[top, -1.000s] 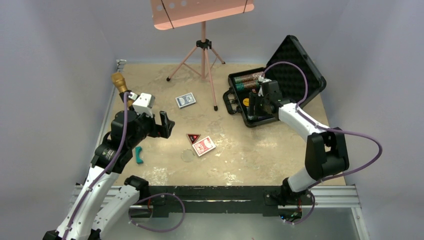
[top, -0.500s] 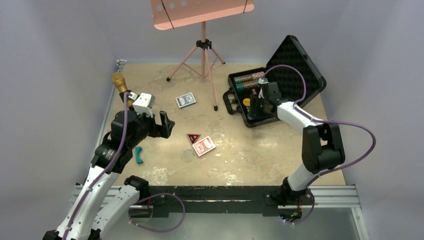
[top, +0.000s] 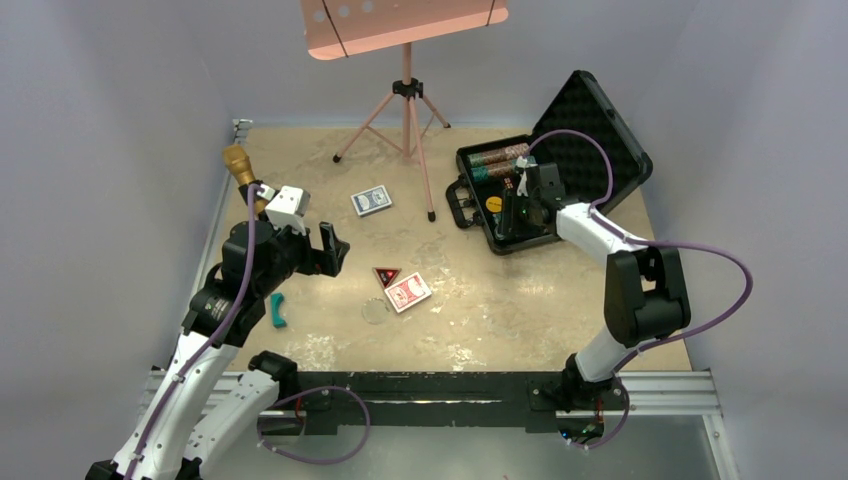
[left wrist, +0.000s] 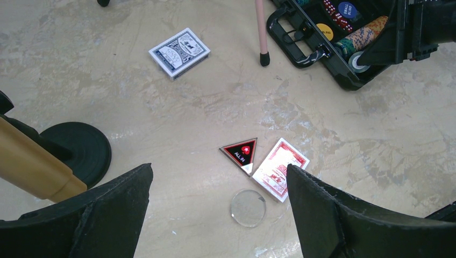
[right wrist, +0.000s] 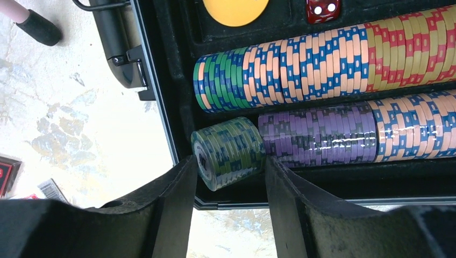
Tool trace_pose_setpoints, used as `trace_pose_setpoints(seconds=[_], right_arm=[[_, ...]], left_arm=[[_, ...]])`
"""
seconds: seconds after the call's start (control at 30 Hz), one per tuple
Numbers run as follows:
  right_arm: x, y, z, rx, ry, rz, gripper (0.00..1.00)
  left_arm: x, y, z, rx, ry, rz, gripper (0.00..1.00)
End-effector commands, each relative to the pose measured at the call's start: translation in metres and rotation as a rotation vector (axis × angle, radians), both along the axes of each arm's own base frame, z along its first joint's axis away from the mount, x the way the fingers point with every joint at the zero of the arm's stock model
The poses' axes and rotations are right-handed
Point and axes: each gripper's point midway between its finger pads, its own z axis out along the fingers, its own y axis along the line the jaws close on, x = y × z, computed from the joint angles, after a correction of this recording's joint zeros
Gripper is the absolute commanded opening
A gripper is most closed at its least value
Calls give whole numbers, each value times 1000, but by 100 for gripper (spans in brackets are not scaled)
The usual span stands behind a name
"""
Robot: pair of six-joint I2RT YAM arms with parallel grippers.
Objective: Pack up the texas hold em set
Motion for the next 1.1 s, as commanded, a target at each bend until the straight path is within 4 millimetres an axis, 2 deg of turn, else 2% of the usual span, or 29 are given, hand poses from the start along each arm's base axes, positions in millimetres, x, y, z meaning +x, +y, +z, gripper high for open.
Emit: trace_pose_setpoints(seconds=[0.0, 0.4, 0.57, 0.6, 0.77, 1.07], right_arm=[[7, 16, 2, 57, -27, 61, 50], [9, 16, 5, 50, -50, 82, 23], [9, 19, 21, 47, -116, 104, 6], [9, 20, 24, 31, -130, 110, 0], [7, 15, 27, -92, -154, 119, 0], [5, 0, 16, -337, -141, 36, 0]], left_arm=[[2, -2, 8, 0, -41, -16, 98], [2, -2, 8, 2, -38, -14, 98], [2, -2, 8, 2, -39, -14, 98], [2, -2, 8, 2, -38, -13, 98], [3, -2, 7, 2, -38, -13, 98], [3, -2, 7, 2, -37, -13, 98]])
